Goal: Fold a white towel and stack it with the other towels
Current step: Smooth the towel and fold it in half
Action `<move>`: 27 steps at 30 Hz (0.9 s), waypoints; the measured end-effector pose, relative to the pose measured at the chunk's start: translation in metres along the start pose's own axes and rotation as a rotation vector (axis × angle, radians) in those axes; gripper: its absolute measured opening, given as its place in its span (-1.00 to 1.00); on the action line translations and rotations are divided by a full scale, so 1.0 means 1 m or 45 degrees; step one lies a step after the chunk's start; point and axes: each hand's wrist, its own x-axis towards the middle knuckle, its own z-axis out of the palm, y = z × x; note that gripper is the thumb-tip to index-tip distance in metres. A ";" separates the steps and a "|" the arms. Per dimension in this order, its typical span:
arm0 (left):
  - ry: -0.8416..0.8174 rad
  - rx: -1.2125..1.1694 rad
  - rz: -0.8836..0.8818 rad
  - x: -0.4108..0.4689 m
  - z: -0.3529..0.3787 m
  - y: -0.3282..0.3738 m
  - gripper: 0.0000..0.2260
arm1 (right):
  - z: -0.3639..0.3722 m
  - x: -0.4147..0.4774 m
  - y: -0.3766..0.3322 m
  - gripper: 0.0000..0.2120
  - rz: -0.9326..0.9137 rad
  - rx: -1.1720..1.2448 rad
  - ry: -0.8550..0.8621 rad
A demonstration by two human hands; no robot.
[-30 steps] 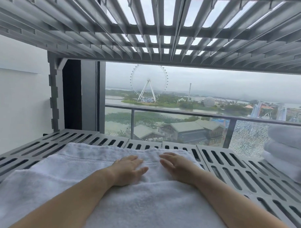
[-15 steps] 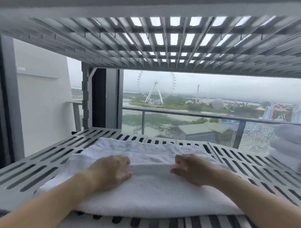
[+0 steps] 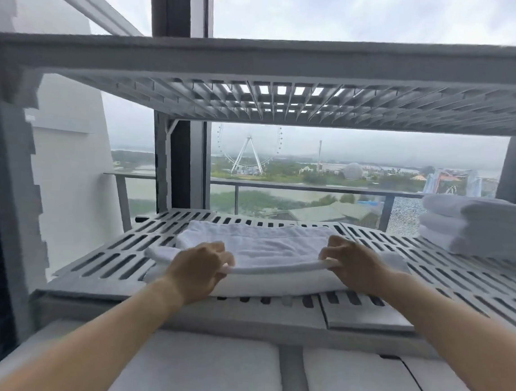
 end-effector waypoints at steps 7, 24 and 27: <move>-0.071 -0.056 -0.031 -0.052 -0.012 0.024 -0.80 | -0.009 -0.061 -0.029 -0.66 0.058 0.013 -0.129; -0.048 -0.380 -0.075 -0.053 0.008 0.026 -0.75 | 0.005 -0.053 -0.044 -0.77 0.066 0.397 -0.011; 0.011 -0.374 -0.087 -0.029 0.016 0.026 -0.75 | 0.012 -0.030 -0.041 -0.80 0.052 0.400 0.037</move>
